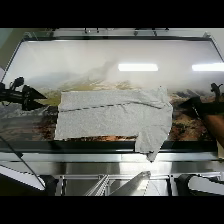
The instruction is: Fold the shirts.
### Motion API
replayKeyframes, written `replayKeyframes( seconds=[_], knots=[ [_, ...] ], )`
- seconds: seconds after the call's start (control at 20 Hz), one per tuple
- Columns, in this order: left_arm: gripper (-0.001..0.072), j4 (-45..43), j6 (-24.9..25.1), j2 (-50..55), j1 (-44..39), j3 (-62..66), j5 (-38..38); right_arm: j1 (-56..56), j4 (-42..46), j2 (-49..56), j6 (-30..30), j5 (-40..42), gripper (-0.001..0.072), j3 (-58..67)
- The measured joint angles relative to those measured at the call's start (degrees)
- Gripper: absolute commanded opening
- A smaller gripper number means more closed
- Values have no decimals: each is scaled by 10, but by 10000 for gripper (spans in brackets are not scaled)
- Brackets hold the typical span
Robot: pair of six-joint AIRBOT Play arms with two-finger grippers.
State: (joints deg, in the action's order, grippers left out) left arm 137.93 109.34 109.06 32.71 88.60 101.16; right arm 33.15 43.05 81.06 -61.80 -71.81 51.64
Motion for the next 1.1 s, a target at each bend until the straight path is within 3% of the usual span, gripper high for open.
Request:
replayKeyframes(
  seconds=[0.15, 0.3, 0.4, 0.45, 0.65, 0.7, 0.75, 0.8, 0.85, 1.1],
  knots=[
    [519, -2, 19, -87, 40, -116, -32, 8, 96, -94, -102, -4, 570, -73],
    [518, -5, 40, -146, 75, -231, -57, 8, 101, -149, -132, 23, 570, -178],
    [518, -4, 55, -181, 92, -305, -72, -1, 62, -162, -111, 51, 537, -243],
    [519, -4, 61, -196, 98, -337, -79, -10, 38, -163, -93, 65, 469, -269],
    [518, -4, 78, -257, 111, -452, -129, -70, -64, -143, -31, 105, 465, -329],
    [518, -4, 80, -270, 112, -475, -146, -87, -82, -132, -18, 110, 413, -336],
    [517, -4, 82, -280, 112, -493, -162, -100, -95, -123, -7, 117, 291, -341],
    [514, -4, 83, -290, 113, -511, -177, -112, -104, -114, 3, 125, 218, -344],
    [414, -4, 84, -297, 113, -527, -192, -120, -112, -108, 13, 131, 157, -347],
    [401, -45, 82, -310, 102, -547, -222, -134, -127, -110, 34, 138, 137, -353]
  ],
)
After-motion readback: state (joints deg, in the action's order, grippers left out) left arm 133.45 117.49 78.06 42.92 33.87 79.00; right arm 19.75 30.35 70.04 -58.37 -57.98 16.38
